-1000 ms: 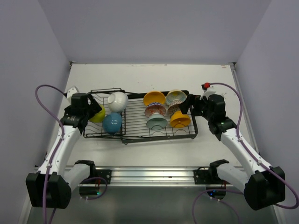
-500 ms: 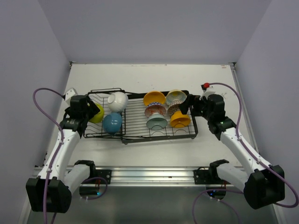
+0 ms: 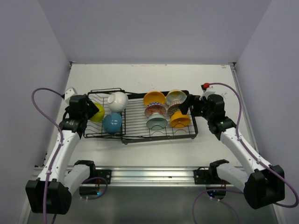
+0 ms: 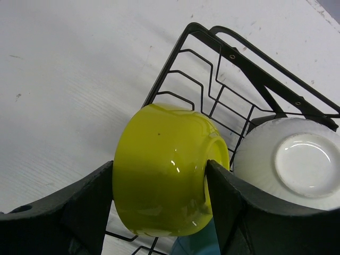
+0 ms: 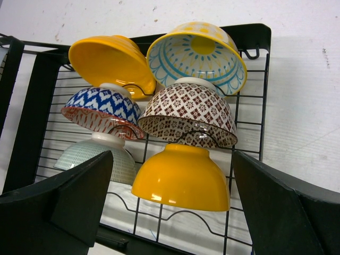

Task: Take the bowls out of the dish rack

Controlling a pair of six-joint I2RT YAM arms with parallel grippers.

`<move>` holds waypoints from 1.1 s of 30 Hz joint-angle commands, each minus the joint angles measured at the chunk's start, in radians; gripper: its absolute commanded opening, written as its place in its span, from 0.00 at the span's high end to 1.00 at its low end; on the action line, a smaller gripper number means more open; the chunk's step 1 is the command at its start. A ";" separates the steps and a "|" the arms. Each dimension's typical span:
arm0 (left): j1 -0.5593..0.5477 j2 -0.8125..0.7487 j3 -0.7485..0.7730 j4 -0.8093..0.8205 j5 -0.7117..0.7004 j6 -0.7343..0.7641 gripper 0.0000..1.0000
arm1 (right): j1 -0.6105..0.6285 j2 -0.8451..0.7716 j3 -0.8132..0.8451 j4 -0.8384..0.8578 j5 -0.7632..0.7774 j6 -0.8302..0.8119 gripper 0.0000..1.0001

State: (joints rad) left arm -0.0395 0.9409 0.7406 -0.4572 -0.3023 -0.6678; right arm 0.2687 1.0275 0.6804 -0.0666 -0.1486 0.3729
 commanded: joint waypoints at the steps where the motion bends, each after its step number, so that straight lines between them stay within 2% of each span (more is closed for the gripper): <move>1: 0.006 -0.019 0.042 0.063 0.009 0.025 0.62 | 0.004 0.008 0.021 0.010 0.015 -0.017 0.01; 11: 0.006 -0.031 0.066 0.104 0.022 0.036 0.88 | 0.004 0.009 0.021 0.007 0.027 -0.020 0.01; 17: 0.006 -0.021 0.083 0.161 0.040 0.051 0.95 | 0.004 0.011 0.022 0.005 0.030 -0.026 0.01; 18: 0.006 -0.017 0.086 0.169 0.045 0.053 1.00 | 0.004 0.014 0.024 0.002 0.037 -0.025 0.01; 26: 0.006 -0.008 0.095 0.259 0.058 0.056 1.00 | 0.004 0.014 0.028 -0.009 0.055 -0.031 0.01; 33: 0.006 -0.010 0.137 0.273 0.037 0.100 1.00 | 0.004 0.023 0.033 -0.009 0.053 -0.034 0.01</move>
State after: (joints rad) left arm -0.0395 0.9382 0.8036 -0.2905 -0.2470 -0.6041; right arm 0.2695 1.0447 0.6804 -0.0856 -0.1146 0.3573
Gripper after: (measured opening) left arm 0.656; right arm 0.986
